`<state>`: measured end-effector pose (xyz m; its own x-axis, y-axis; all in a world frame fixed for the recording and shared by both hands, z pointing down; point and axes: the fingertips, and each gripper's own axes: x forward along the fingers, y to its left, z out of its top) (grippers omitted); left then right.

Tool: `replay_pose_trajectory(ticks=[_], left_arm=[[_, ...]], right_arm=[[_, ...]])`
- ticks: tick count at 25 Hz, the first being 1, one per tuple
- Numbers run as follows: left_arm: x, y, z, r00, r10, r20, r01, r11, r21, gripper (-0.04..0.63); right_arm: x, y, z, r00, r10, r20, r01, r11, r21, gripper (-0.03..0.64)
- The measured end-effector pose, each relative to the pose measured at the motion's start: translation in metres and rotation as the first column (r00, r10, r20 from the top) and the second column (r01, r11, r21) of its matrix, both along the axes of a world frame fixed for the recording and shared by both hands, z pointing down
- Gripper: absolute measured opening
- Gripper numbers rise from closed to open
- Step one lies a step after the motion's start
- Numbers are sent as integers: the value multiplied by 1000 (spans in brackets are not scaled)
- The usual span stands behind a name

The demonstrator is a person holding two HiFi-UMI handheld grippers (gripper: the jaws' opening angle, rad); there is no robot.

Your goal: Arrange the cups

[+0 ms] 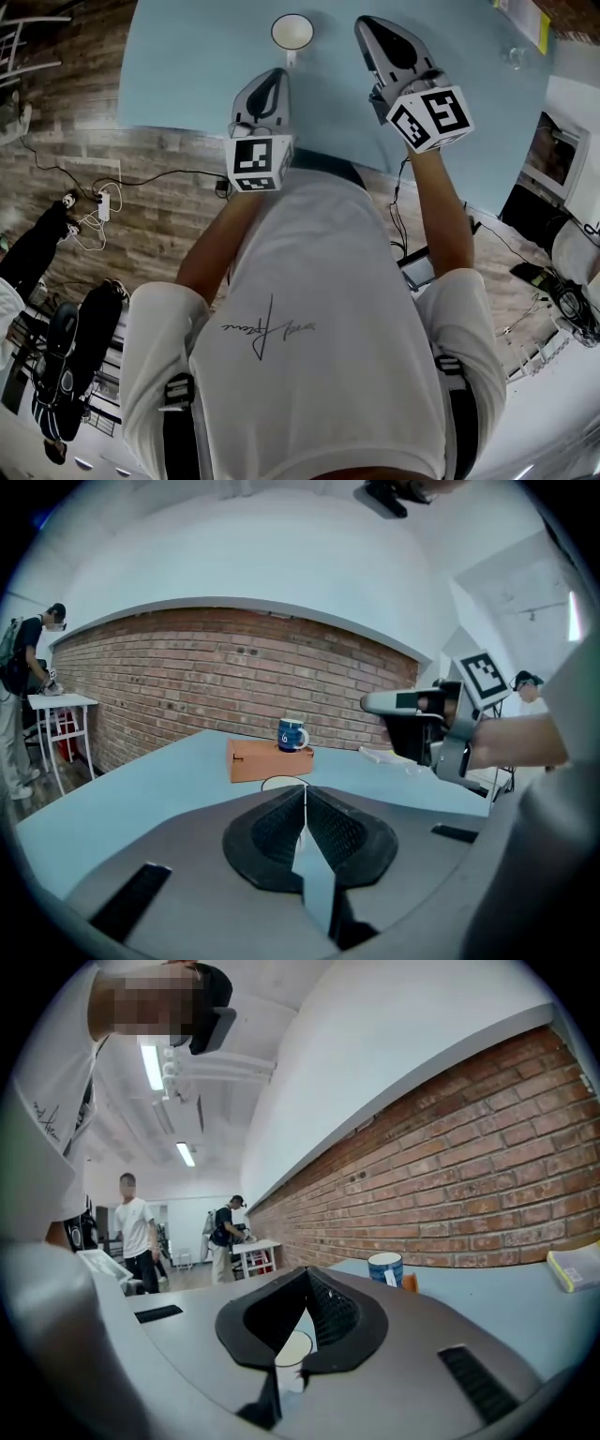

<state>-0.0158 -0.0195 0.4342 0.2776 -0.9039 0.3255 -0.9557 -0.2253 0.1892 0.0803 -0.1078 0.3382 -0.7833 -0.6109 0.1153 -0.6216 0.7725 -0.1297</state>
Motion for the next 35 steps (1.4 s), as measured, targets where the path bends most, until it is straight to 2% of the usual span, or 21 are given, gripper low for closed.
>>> replay_pose_trajectory(ticks=[5,17,18,20,22,27,35], left_arm=[[1,-5,10,1000,-9,0,9,1000,-2,6],[7,-10,34,999,-32,-6,32,999,-20,9],[8,-10,35,999,-34,-8,34,999,-23,20],[9,-11,39,999,-39,-14,39,999,-33,99],[11,-11,46,999,-42,-17,41,998,-47,116],[16,-14,59,999,-40,-11,39,997,-70,145],[17,-24,69,998,-54,-17,52,995,-81,155]], right_arm=[[1,23,-7,1000,-26,4,26,1000,-3,21],[12,40,2,1000,-9,-20,9,1000,-28,21],[13,40,2,1000,-7,-21,6,1000,-30,21],[14,40,3,1000,-3,-21,2,999,-33,21],[16,41,4,1000,1,-21,-2,999,-37,21],[21,40,9,1000,7,-25,-8,999,-50,21],[22,35,14,999,13,-34,-15,998,-67,21]])
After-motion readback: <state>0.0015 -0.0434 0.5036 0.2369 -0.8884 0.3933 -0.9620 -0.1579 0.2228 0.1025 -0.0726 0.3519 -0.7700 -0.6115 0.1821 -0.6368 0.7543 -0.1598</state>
